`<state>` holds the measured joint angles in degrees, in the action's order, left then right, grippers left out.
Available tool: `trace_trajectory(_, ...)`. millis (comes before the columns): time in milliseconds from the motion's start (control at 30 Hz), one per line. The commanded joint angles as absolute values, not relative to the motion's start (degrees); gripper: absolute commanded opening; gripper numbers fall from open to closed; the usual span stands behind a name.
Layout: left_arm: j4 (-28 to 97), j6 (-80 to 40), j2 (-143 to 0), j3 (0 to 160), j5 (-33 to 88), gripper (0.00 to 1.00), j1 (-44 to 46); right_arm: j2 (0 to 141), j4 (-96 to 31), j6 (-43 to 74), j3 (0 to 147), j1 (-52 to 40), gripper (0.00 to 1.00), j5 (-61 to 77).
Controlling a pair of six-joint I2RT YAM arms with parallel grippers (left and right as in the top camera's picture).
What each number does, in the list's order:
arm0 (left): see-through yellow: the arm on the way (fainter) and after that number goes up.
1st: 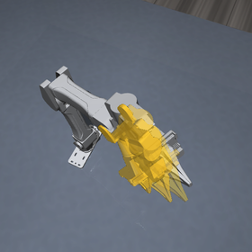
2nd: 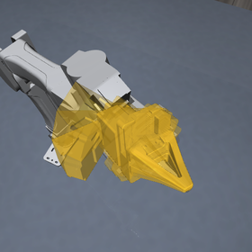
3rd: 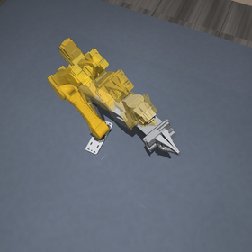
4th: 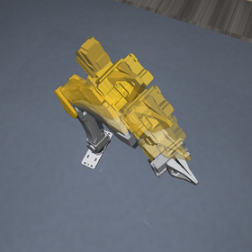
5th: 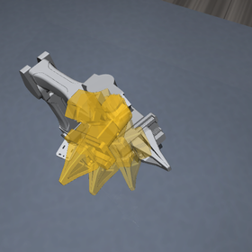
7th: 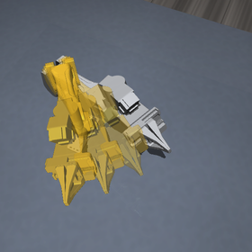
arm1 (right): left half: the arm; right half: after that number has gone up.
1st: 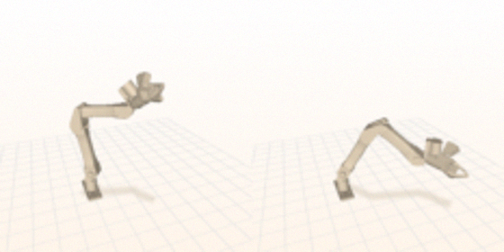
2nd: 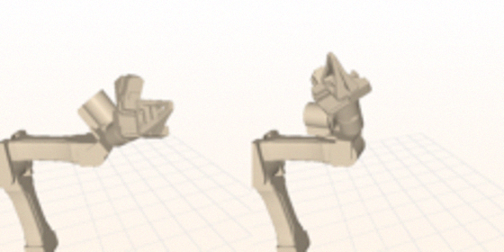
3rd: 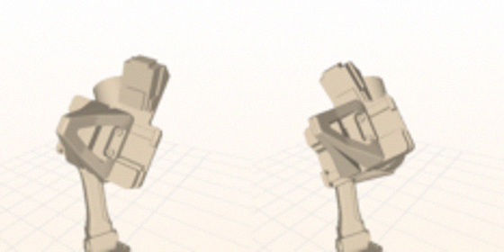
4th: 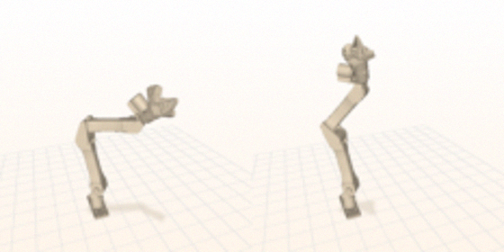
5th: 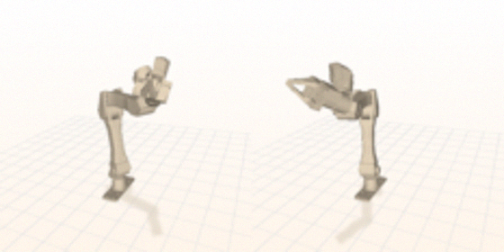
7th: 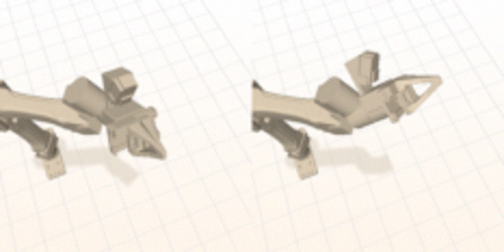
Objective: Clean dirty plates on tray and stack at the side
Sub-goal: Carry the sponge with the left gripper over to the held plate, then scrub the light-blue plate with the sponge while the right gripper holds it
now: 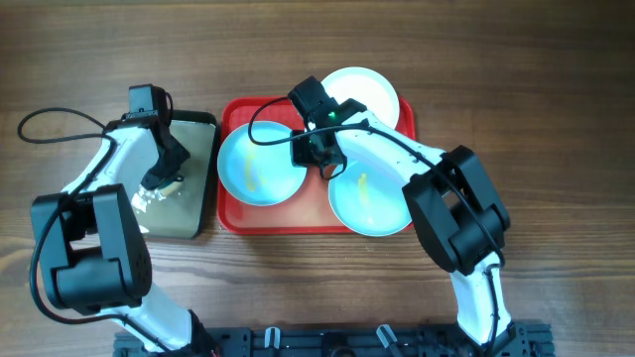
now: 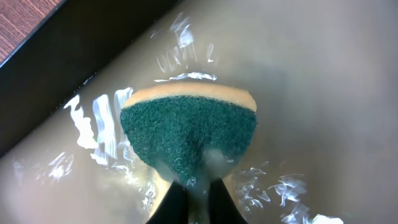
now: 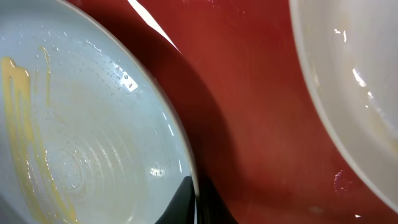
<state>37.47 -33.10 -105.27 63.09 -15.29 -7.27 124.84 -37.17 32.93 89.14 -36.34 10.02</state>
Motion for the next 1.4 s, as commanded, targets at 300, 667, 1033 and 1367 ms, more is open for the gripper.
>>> trace_trajectory(300, 44.1, -21.6, -98.3, 71.9, -5.3, 0.04, -7.6, 127.3, -36.6, 31.6, 88.5, -37.1, 0.04, 10.9)
trace_trajectory(667, 45.0, -12.1, -102.2, 73.0, 7.4, 0.04, 5.4, 127.3, -37.7, 25.5, 88.5, -32.7, 0.04, 20.7)
trace_trajectory(1033, 44.1, -2.2, -118.7, 73.0, 8.5, 0.04, 15.0, 127.3, -40.1, 25.7, 88.5, -31.4, 0.04, 20.7)
trace_trajectory(1367, 54.6, -3.6, -118.6, 73.1, 10.0, 0.04, 16.2, 127.3, -39.9, 25.7, 88.5, -31.4, 0.04, 20.7)
